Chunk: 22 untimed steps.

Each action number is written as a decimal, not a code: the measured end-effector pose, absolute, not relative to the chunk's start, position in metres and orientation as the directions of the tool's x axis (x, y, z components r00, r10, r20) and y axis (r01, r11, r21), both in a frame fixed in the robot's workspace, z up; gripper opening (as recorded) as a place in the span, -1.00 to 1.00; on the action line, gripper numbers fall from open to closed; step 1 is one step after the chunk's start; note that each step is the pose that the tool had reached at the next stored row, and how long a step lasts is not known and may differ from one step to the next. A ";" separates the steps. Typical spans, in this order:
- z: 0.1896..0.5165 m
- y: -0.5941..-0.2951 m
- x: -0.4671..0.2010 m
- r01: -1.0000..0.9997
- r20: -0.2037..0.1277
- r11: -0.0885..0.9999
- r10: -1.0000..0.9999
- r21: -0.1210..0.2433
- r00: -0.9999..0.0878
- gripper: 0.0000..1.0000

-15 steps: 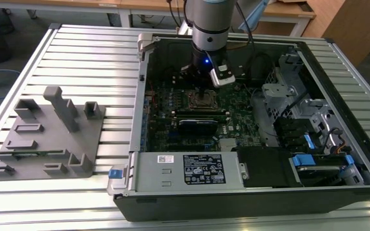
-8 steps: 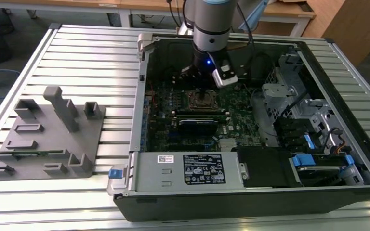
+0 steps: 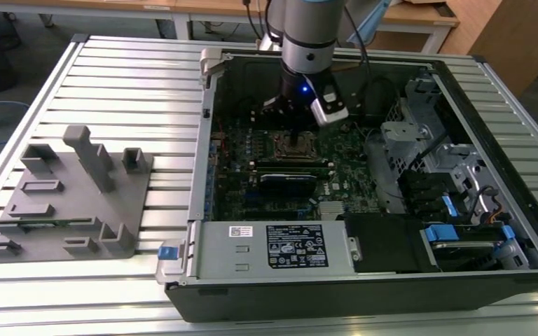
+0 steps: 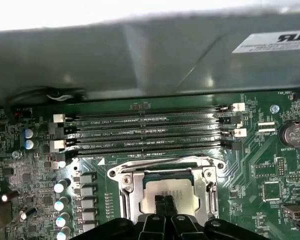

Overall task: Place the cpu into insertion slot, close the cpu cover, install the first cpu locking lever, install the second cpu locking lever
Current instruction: 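Install the first cpu locking lever, then install the second cpu locking lever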

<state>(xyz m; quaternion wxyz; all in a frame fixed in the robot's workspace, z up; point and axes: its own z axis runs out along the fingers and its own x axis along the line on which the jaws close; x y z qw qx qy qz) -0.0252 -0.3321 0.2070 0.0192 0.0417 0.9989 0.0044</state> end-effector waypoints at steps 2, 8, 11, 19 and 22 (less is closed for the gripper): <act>0.208 -0.332 -0.025 0.069 -0.042 0.998 0.070 0.013 -0.997 -0.79; 0.213 -0.332 -0.025 0.016 -0.052 1.000 0.017 0.015 -0.999 -0.79; 0.220 -0.332 -0.025 0.006 -0.053 1.000 0.006 0.015 -0.999 -0.79; 0.228 -0.332 -0.025 0.001 -0.054 1.000 0.002 0.018 -0.999 -0.79; 0.228 -0.332 -0.025 0.001 -0.054 1.000 0.002 0.018 -0.999 -0.79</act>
